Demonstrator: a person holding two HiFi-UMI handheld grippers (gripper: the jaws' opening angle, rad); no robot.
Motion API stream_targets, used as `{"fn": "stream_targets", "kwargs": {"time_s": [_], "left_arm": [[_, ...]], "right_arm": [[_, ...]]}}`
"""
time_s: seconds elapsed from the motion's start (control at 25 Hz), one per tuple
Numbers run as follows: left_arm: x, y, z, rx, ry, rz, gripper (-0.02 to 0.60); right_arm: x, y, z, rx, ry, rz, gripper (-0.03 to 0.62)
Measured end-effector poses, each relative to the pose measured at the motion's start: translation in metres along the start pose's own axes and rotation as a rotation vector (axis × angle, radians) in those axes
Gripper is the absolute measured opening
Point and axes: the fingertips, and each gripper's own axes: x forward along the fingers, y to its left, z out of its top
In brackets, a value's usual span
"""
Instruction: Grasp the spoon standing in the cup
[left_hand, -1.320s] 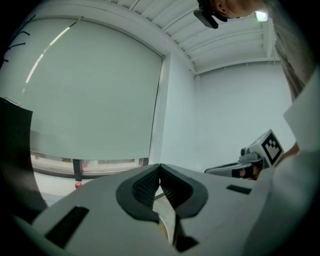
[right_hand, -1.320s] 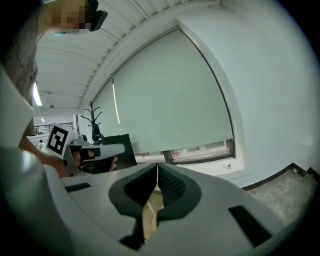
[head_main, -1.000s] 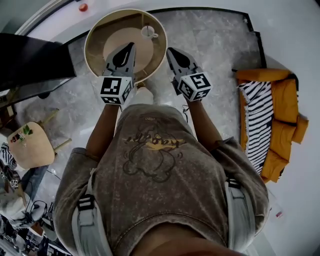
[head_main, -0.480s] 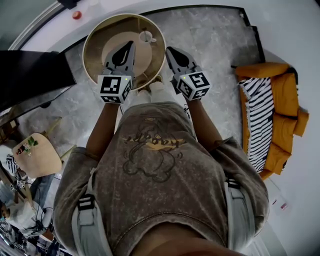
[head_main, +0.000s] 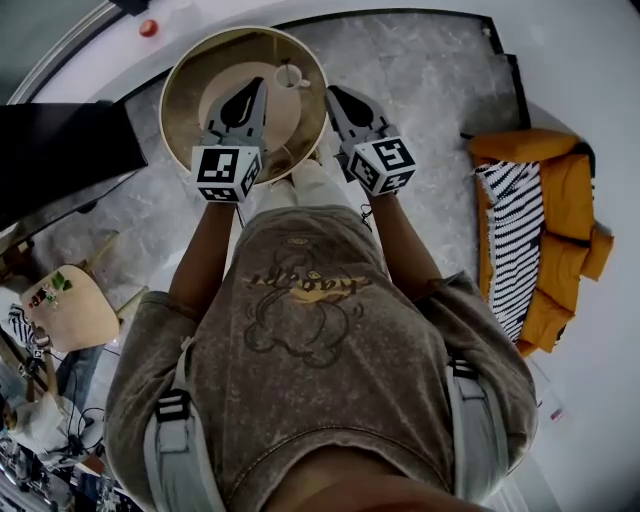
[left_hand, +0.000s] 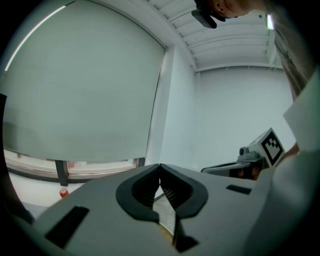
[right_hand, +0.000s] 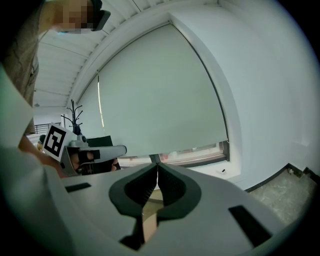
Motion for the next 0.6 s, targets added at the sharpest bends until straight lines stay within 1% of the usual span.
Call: {"fn": "stream_targets", "kwargs": {"time_s": [0.32, 0.6], "left_arm": [[0.028, 0.023, -0.024, -0.004, 0.028, 0.019, 0.018], [0.057, 0.037, -0.049, -0.004, 0.047, 0.017, 0.018]], "right_arm": [[0.036, -0.021, -0.011, 0.005, 0.021, 0.018, 0.020], [0.062, -0.048, -0.028, 0.002, 0.039, 0.017, 0.020]]}}
